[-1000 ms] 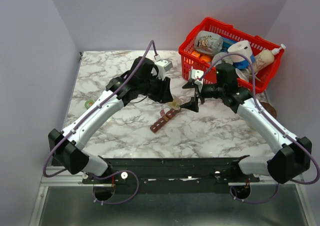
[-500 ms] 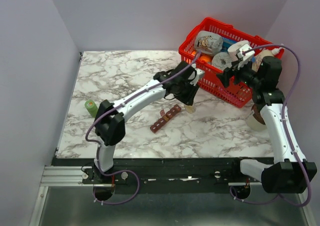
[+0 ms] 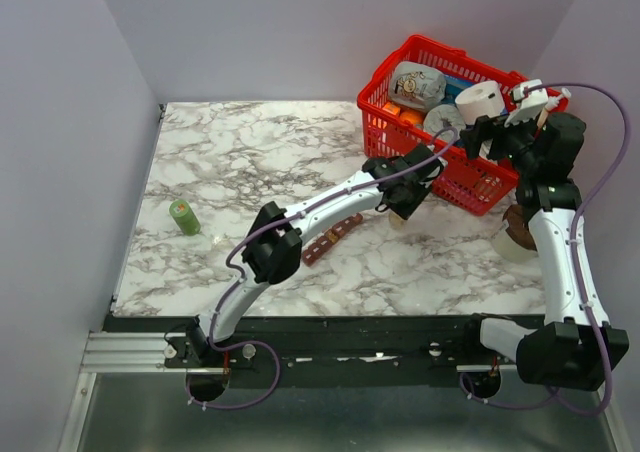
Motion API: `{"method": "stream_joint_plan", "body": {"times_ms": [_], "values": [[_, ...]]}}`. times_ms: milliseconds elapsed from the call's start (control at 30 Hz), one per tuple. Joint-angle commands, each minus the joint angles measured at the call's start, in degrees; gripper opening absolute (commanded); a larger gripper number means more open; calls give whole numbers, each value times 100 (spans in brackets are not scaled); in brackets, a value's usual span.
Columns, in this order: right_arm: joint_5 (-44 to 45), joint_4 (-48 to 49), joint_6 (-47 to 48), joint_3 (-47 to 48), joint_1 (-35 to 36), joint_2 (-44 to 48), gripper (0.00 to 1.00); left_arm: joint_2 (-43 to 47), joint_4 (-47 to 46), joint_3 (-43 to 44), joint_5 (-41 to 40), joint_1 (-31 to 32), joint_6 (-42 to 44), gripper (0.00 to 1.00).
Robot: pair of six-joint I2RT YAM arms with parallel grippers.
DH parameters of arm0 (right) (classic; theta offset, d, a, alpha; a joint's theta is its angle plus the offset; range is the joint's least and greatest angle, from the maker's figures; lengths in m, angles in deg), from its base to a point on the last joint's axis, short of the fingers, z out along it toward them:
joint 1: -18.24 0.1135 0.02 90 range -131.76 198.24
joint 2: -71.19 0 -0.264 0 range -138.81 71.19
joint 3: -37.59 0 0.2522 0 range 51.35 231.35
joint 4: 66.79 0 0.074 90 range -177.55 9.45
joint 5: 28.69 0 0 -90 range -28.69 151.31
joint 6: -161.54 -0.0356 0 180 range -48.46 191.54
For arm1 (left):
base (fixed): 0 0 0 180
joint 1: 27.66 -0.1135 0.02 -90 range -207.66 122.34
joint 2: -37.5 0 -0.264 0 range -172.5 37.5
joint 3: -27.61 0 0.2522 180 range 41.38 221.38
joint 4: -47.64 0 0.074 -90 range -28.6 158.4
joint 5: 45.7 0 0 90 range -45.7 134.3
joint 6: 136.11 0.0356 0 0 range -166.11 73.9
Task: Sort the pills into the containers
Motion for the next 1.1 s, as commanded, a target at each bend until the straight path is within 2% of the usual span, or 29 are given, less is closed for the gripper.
{"method": "stream_joint_plan", "body": {"times_ms": [0,267,367,400,467,500,567,700,767,900,933,1000,1033,1067], "values": [[55,213,-225,-34,-38,-5,96,-356,412,512,-571,86,133,12],[-94,301,-260,-114,-47,-40,96,-515,403,574,-448,94,98,28],[-147,328,-260,-140,-47,-49,96,-515,377,609,-456,94,81,42],[-182,328,-260,-131,-47,-58,96,-463,368,609,-465,94,72,55],[-296,328,-243,-140,-47,-67,96,-357,237,548,-465,94,63,69],[-358,328,-234,-149,-47,-67,96,-209,175,513,-482,94,37,73],[-533,328,-199,-166,-47,-58,96,-32,-17,390,-465,68,2,77],[-824,310,-120,-193,-47,-40,97,608,-326,135,-395,-55,-147,78],[-981,284,-93,-193,-47,-40,97,925,-649,-268,-447,-160,-174,78],[-1332,249,-41,-193,-47,-58,97,2257,-1493,-1533,-517,-397,-139,78],[-1464,240,3,-193,-47,-75,97,2532,-1695,-2162,-544,-441,-113,78],[-1937,222,30,-202,-47,-111,97,3347,-2267,-2807,-579,-591,105,78],[-2123,214,73,-202,-47,-154,96,3631,-2469,-3471,-649,-635,203,79],[-2281,205,56,-210,-47,-189,96,3903,-2862,-3826,-711,-670,282,87]]}}
